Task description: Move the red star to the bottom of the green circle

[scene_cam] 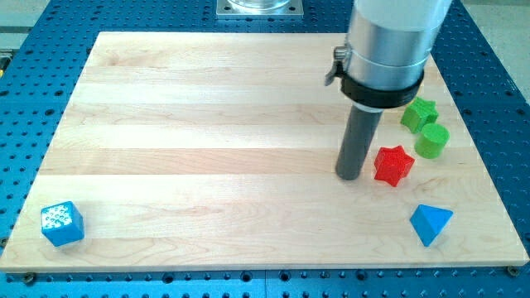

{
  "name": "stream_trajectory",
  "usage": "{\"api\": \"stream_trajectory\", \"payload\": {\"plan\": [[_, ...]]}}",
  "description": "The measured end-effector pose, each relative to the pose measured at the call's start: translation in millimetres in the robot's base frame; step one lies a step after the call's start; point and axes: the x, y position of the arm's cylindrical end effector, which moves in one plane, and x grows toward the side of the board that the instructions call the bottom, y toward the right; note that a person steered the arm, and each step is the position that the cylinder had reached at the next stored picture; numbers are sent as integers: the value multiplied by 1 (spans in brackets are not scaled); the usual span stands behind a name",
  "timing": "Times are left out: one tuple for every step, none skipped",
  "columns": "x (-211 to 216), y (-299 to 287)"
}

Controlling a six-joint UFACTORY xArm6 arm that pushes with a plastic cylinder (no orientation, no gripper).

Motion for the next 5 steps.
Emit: {"api": "stream_trajectory", "payload": {"plan": [[-2, 34], [3, 43], [23, 45], [24, 50], [25, 52]]}}
